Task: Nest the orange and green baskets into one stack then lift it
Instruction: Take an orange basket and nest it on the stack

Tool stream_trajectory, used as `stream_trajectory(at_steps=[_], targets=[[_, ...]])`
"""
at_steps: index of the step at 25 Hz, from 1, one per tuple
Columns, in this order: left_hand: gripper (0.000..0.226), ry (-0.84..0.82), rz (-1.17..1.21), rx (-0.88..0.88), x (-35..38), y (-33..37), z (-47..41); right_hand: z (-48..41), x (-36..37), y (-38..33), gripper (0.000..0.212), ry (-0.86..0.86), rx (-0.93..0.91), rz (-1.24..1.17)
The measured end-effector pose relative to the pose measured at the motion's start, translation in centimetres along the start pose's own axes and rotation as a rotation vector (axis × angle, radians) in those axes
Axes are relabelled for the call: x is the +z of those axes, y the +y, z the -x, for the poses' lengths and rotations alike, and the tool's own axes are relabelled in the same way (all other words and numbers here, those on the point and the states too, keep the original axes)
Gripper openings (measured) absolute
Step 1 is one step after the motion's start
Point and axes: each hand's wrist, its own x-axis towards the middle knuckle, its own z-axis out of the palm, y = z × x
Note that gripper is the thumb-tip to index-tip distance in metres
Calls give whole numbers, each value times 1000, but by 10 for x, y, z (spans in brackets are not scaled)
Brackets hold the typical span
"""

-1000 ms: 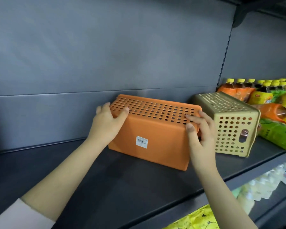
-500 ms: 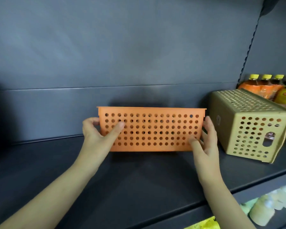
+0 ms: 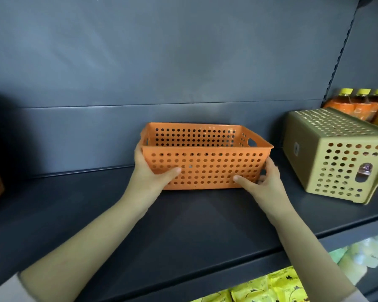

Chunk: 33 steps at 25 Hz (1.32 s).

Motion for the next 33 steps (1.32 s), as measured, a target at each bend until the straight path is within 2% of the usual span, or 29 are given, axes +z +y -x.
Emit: stream_trajectory(at_steps=[2,6,9,14,18,22,27,33], targets=[[97,24,-68,94,-15,11,4,8,5,-14,73,54,-78,57],[91,88,-135,242,-75,45,13,31,34,-70,78,95,-219,-166],[84,168,-183,317,-151,78,28,51,76,-129,72,52,-342,-328],[61,365,-415,436,-288,112,69,82,164,-219,74,-46,-491,-422],[49,311,-468,505,-370,115,88,110,214,-278,73,-23,-608,-496],[52,222,-302,550,-411,120,91,124,229,-323,74,8,-632,-482],[57,342,-203,606,-475,131,88,150,284,-356,86,-4,-609,-394],[50,397,-302,507,-560,117,68,168,370,-368,127,-95,-585,-300]])
